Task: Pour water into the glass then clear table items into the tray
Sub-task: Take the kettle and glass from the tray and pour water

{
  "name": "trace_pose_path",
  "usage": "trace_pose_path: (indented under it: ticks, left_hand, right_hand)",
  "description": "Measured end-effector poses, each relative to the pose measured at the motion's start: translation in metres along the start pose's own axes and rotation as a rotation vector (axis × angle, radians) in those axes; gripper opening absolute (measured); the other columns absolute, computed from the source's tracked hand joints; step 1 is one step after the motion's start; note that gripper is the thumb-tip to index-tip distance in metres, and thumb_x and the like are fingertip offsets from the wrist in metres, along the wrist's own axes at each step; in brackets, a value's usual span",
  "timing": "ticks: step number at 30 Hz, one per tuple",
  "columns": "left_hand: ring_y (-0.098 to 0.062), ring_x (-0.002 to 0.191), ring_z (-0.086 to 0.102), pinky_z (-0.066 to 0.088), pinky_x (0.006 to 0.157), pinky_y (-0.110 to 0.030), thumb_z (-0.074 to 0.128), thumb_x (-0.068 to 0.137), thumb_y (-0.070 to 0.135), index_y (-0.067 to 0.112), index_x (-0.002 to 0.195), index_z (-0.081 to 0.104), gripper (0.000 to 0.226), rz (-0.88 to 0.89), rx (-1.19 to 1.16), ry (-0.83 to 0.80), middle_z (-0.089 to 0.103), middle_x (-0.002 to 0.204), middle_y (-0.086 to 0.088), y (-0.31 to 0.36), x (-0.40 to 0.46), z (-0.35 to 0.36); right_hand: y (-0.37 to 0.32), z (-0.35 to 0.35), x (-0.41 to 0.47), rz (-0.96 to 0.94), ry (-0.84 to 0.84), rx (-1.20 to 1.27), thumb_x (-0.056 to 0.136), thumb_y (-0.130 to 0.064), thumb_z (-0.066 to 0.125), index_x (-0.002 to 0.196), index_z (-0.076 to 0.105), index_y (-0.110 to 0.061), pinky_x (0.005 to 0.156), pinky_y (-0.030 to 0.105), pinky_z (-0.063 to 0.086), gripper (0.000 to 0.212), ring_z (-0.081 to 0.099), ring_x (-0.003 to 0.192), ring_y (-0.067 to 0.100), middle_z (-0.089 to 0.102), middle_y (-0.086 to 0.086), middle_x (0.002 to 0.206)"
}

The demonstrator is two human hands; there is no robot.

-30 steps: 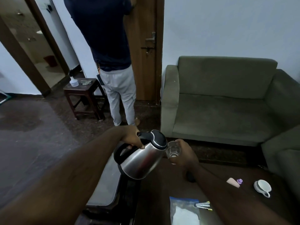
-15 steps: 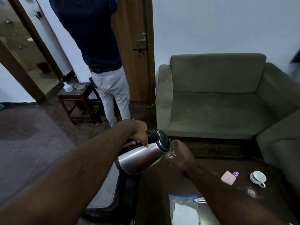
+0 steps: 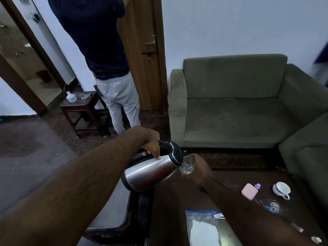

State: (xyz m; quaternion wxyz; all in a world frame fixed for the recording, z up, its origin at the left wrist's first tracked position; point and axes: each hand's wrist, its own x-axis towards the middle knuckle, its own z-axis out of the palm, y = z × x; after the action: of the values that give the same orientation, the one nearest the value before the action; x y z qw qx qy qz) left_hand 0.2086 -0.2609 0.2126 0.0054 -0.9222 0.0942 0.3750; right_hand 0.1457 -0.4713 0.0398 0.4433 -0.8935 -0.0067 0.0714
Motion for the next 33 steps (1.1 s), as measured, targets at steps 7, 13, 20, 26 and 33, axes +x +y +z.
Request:
trace_pose_path:
  ticks: [7, 13, 20, 26, 33]
  left_hand:
    - [-0.013, 0.053, 0.055, 0.045, 0.063, -0.029, 0.073, 0.080, 0.044, 0.016, 0.062, 0.060, 0.035, -0.023, 0.058, -0.041, 0.058, 0.039, 0.008, -0.001, -0.006, -0.010]
    - [-0.015, 0.055, 0.055, 0.044, 0.065, -0.029, 0.073, 0.080, 0.044, 0.017, 0.061, 0.060, 0.036, -0.037, 0.091, -0.063, 0.060, 0.043, 0.007, -0.002, -0.008, -0.018]
    - [-0.011, 0.049, 0.056, 0.046, 0.069, -0.030, 0.074, 0.081, 0.041, 0.016, 0.061, 0.059, 0.035, -0.053, 0.094, -0.092, 0.059, 0.039, 0.008, -0.002, -0.006, -0.021]
    - [-0.013, 0.051, 0.056, 0.045, 0.064, -0.028, 0.074, 0.079, 0.043, 0.018, 0.059, 0.058, 0.036, -0.062, 0.145, -0.093, 0.061, 0.043, 0.006, -0.001, -0.004, -0.022]
    - [-0.011, 0.049, 0.056, 0.047, 0.073, -0.030, 0.075, 0.080, 0.039, 0.016, 0.060, 0.058, 0.035, -0.068, 0.144, -0.105, 0.058, 0.037, 0.009, 0.002, -0.005, -0.021]
  right_hand:
    - [0.008, 0.003, 0.003, 0.006, -0.006, -0.079, 0.050, -0.038, 0.082, 0.118, 0.053, -0.028, 0.086, 0.032, 0.053, 0.075, 0.061, 0.100, 0.013, 0.061, -0.004, 0.116]
    - [0.008, 0.007, 0.004, 0.007, 0.000, -0.059, 0.047, -0.037, 0.082, 0.115, 0.054, -0.031, 0.080, 0.030, 0.054, 0.074, 0.061, 0.097, 0.012, 0.059, -0.009, 0.110]
    - [0.012, 0.010, 0.008, -0.005, -0.005, -0.044, 0.047, -0.034, 0.084, 0.108, 0.054, -0.033, 0.080, 0.035, 0.057, 0.069, 0.062, 0.095, 0.011, 0.062, -0.008, 0.109]
    - [0.012, 0.010, 0.009, -0.023, -0.024, -0.035, 0.049, -0.031, 0.084, 0.112, 0.054, -0.031, 0.084, 0.036, 0.056, 0.070, 0.061, 0.100, 0.012, 0.060, -0.006, 0.112]
    - [0.012, 0.011, 0.008, -0.054, -0.013, 0.001, 0.053, -0.026, 0.083, 0.107, 0.058, -0.031, 0.085, 0.036, 0.054, 0.060, 0.061, 0.102, 0.014, 0.061, -0.005, 0.111]
